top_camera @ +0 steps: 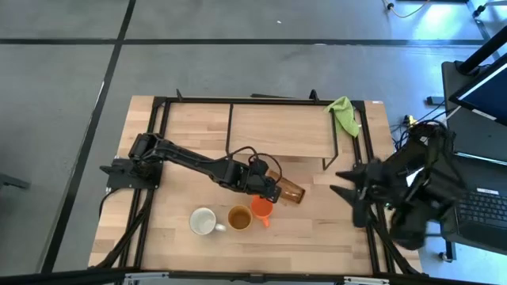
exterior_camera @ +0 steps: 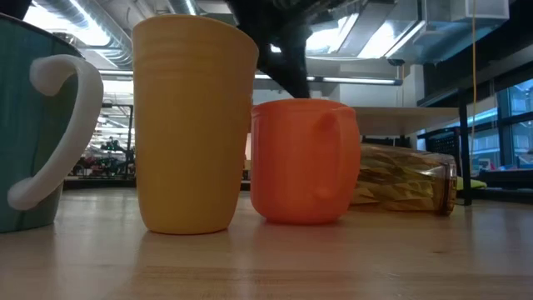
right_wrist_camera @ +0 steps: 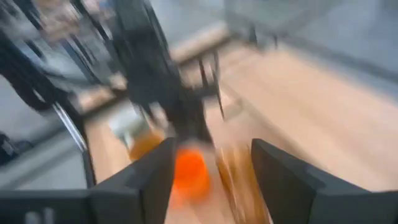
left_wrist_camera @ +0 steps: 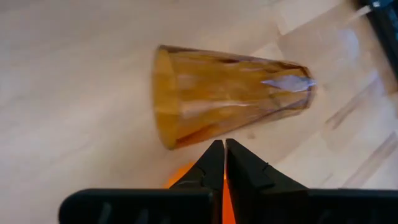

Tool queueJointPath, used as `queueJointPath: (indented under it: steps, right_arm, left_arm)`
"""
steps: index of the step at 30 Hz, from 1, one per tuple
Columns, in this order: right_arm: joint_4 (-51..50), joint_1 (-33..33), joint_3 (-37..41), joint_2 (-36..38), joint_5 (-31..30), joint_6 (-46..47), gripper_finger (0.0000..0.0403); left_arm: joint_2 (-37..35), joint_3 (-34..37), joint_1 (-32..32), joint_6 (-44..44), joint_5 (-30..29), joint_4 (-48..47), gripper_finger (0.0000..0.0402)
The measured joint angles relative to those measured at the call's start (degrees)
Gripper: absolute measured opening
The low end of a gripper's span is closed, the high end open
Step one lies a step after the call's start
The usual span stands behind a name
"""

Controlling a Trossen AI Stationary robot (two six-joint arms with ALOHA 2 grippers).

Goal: Stack small to large cups/mugs on shelf
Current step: Put the brown cup on the shelf

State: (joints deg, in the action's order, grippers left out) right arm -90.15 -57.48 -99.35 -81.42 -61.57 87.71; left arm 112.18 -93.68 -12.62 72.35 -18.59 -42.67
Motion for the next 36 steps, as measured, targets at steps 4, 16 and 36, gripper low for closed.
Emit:
queueJointPath:
  steps: [4,16,36]
  right_arm:
    - [0.1,1.7,9.0,-0.1,9.6,9.5,0.0158]
    - [2.4,2.2,16.7,-0.6,16.5,25.7,0.0006]
    - [11.5,4.4,22.5,-7.3,31.1,37.2,0.0004]
  left_arm:
    - [-1.2,0.7,-0.2,1.4,-1.9,-9.6,0.0001]
    - [-14.0,28.4,-0.3,3.7,-1.7,23.6,0.0]
    - [-7.3,30.5,4.8,-2.4,4.5,34.8,0.0]
